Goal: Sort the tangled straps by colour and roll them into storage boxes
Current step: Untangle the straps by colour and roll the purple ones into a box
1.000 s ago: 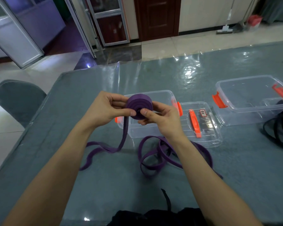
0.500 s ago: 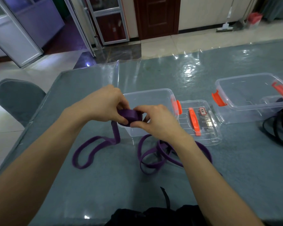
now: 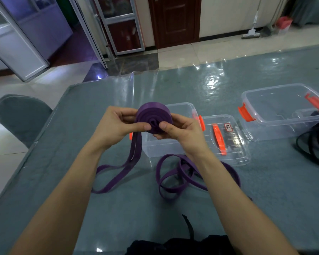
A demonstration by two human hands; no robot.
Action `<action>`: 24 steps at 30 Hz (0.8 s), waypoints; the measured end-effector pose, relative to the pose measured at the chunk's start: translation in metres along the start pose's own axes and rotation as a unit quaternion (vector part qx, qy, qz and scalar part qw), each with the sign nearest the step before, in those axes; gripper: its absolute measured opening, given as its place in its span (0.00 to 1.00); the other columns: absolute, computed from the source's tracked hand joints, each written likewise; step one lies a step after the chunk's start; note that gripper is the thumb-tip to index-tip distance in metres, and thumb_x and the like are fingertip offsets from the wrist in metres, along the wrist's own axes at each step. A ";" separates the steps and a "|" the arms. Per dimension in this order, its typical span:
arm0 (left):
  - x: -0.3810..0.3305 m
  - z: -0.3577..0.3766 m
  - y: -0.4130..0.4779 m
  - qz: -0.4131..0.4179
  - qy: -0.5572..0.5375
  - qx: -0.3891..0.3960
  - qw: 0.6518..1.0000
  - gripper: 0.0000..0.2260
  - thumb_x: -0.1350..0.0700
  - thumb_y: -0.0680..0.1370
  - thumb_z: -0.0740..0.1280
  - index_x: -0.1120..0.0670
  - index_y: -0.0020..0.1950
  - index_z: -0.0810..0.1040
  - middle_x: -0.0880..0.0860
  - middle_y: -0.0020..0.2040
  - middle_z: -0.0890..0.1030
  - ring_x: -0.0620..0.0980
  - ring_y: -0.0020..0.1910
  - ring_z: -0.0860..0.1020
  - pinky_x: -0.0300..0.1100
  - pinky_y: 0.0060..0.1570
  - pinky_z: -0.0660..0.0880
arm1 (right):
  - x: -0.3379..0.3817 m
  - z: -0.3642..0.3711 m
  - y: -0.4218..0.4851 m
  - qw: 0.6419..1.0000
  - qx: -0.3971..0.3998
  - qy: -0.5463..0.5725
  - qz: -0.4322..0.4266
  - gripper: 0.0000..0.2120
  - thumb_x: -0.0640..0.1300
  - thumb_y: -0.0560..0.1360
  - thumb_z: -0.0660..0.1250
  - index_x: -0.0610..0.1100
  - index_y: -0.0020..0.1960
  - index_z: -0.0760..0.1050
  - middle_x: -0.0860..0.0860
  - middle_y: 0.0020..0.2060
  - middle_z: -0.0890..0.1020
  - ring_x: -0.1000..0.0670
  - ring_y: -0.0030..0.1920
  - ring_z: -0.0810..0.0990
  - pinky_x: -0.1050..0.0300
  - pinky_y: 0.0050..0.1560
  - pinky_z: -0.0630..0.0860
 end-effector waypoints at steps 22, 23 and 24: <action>-0.020 0.000 0.017 -0.019 0.253 0.166 0.953 0.16 0.52 0.67 0.87 0.51 0.52 0.90 0.48 0.44 0.90 0.48 0.45 0.90 0.46 0.52 0.87 | 0.003 -0.002 0.001 0.965 0.046 -0.257 0.010 0.12 0.43 0.74 0.83 0.47 0.56 0.88 0.48 0.43 0.90 0.41 0.36 0.90 0.41 0.43 0.88; -0.016 -0.005 0.016 -0.029 0.176 0.155 0.972 0.17 0.53 0.66 0.87 0.50 0.53 0.91 0.50 0.47 0.91 0.49 0.48 0.90 0.44 0.53 0.86 | 0.006 -0.004 0.002 0.979 0.040 -0.202 0.009 0.12 0.42 0.74 0.82 0.47 0.56 0.88 0.45 0.46 0.90 0.38 0.37 0.89 0.43 0.43 0.88; -0.012 -0.008 0.014 -0.030 0.124 0.141 0.982 0.18 0.54 0.65 0.87 0.49 0.53 0.91 0.51 0.48 0.91 0.50 0.50 0.90 0.42 0.54 0.86 | 0.008 -0.005 0.003 0.988 0.036 -0.152 0.006 0.11 0.42 0.74 0.82 0.47 0.56 0.89 0.44 0.47 0.90 0.37 0.38 0.89 0.46 0.41 0.88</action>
Point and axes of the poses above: each hand's wrist, its own y-axis towards the middle knuckle, its own z-axis out of the palm, x = y × z, the point moved 4 cm from there along y, towards the middle knuckle
